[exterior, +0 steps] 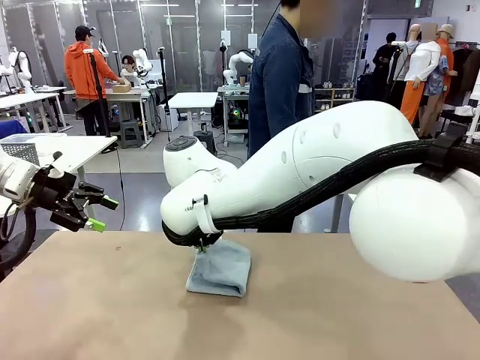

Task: Fold the towels and place them in the basket.
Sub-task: When a person lays out a Towel with hook on the table, fold it in half twice.

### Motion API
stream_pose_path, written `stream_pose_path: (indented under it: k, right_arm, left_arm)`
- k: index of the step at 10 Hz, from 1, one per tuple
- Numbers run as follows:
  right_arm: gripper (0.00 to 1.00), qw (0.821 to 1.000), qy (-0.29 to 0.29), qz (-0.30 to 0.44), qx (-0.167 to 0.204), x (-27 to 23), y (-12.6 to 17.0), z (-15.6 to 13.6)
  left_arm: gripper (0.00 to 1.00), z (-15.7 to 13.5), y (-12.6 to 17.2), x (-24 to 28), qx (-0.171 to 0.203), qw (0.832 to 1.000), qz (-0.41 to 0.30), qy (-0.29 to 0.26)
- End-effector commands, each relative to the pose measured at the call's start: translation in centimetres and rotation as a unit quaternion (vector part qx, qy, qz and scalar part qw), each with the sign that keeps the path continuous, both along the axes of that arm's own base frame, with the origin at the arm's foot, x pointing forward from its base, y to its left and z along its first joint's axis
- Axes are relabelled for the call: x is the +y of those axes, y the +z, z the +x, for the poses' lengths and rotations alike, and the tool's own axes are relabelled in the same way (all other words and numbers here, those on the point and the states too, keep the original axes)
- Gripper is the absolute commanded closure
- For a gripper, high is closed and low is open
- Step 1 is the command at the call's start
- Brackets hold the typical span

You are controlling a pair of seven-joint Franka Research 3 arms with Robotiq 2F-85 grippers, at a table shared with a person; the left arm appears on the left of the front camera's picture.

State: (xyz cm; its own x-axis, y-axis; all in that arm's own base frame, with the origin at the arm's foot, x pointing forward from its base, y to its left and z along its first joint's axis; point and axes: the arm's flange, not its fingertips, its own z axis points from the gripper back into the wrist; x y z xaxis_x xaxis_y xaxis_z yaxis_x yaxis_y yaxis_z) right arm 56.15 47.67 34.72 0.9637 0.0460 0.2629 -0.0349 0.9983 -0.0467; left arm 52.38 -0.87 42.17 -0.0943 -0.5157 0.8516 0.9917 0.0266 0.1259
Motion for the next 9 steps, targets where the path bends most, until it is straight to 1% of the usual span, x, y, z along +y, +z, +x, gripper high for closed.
stream_pose_path:
  k: [1, 2, 3, 4, 5, 6, 7, 8, 9]
  right_arm:
    - [1.0, 0.999, -0.031, 0.022, -0.007, -0.2, -0.7, 0.6]
    - [1.0, 0.998, -0.035, 0.045, -0.02, -0.3, -0.9, 0.8]
    - [0.75, 0.998, -0.033, 0.046, -0.015, -0.3, -1.2, 0.7]
    - [0.75, 0.998, -0.032, 0.049, -0.016, -0.3, -1.4, 0.6]
    - [0.56, 0.998, -0.027, 0.053, -0.021, -0.4, -1.2, 0.6]
    - [0.73, 0.998, -0.025, 0.057, -0.025, -0.5, -0.9, 0.4]
    - [0.39, 0.997, -0.026, 0.063, -0.025, -0.9, -0.4, 0.0]
    - [0.54, 0.997, -0.028, 0.074, -0.021, -2.0, 0.4, -0.7]
    - [0.2, 0.996, -0.031, 0.086, -0.015, -4.5, 1.6, -1.9]
  left_arm:
    - [0.0, -0.2, 0.2, -0.1, -0.002, 1.0, 0.001, 0.001]
    - [0.0, -0.2, 0.2, -0.1, -0.002, 1.0, 0.001, 0.001]
    - [0.0, -0.2, 0.2, -0.1, -0.002, 1.0, 0.001, 0.001]
    - [0.0, -0.2, 0.2, -0.1, -0.002, 1.0, 0.001, 0.001]
    - [0.0, -0.2, 0.2, -0.1, -0.002, 1.0, 0.001, 0.001]
    - [0.0, -0.2, 0.2, -0.1, -0.002, 1.0, 0.001, 0.001]
    - [0.0, -0.2, 0.2, -0.1, -0.002, 1.0, 0.001, 0.001]
    - [0.0, -0.2, 0.2, -0.1, -0.002, 1.0, 0.001, 0.001]
    - [0.0, -0.2, 0.2, -0.1, -0.002, 1.0, 0.001, 0.001]
